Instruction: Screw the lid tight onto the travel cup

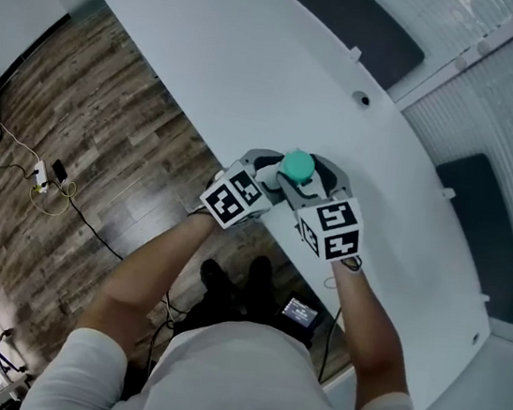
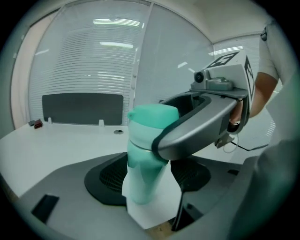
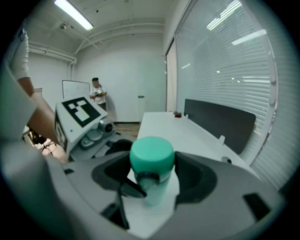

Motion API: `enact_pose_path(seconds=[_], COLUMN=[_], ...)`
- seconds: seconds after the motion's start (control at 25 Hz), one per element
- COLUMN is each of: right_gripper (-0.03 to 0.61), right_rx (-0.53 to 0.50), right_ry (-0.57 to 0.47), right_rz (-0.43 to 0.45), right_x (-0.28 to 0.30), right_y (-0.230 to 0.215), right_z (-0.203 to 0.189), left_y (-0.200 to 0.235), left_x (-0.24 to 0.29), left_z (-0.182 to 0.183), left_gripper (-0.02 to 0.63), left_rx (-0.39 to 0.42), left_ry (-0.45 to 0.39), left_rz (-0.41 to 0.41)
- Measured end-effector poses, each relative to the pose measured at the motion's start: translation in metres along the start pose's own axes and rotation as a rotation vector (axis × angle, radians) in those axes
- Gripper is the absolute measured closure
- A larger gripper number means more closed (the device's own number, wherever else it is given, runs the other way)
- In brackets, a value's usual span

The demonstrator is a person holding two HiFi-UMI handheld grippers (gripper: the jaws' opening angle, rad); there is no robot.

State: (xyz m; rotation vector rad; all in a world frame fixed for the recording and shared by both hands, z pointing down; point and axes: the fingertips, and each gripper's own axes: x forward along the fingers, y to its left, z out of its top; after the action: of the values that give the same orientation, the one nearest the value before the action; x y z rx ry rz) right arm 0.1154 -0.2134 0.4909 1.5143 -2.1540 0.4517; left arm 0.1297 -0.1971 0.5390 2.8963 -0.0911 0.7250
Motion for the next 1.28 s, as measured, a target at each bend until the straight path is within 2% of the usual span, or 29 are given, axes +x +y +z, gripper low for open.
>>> enact_pose_path(seconds=[0.16,0.32,0.8,0.96,1.08,1.28], right_gripper=[0.270,0.272,0.272,0.272,0.273,0.272], right_rx=[-0.017,-0.019,0.058,0.070,0.061,-0.012], right_ry=[-0.001,-0.013,-0.014,-0.014,-0.010,-0.012], right_rz=[0.060,0.060,-0.153,-0.170,-0.116,0.036], right_x=[-0.0005,-0.0012,-0.0025,-0.0023,-0.0034,-0.0005], right_y=[-0.0017,-0.0039,-0.0082,-0.0087,-0.0074,-0.0042], right_z=[-0.0022,-0.0011,-0.0044,-0.0041,-0.0047,-0.0017], left_y=[-0.0029,-0.0034,0.0000,0.0009,-0.0013,-0.0009], left_x=[0.0074,0.0095,0.0092,0.0084,0.0075,0.0073], left_z=[0.0012,0.0036,0.0031,0.0032,0.0019,0.0038], left_gripper=[0.308,0.308,0.308,0.308,0.308,0.308], left_rx=[0.078,0.059,-0.076,-0.114,-0.091,0.040], left_ry=[0.037,0.022,-0.071,-0.070,-0.058,-0.025], left_rz=[-0.092,-0.111,0.114,0.165,0.107,-0.049])
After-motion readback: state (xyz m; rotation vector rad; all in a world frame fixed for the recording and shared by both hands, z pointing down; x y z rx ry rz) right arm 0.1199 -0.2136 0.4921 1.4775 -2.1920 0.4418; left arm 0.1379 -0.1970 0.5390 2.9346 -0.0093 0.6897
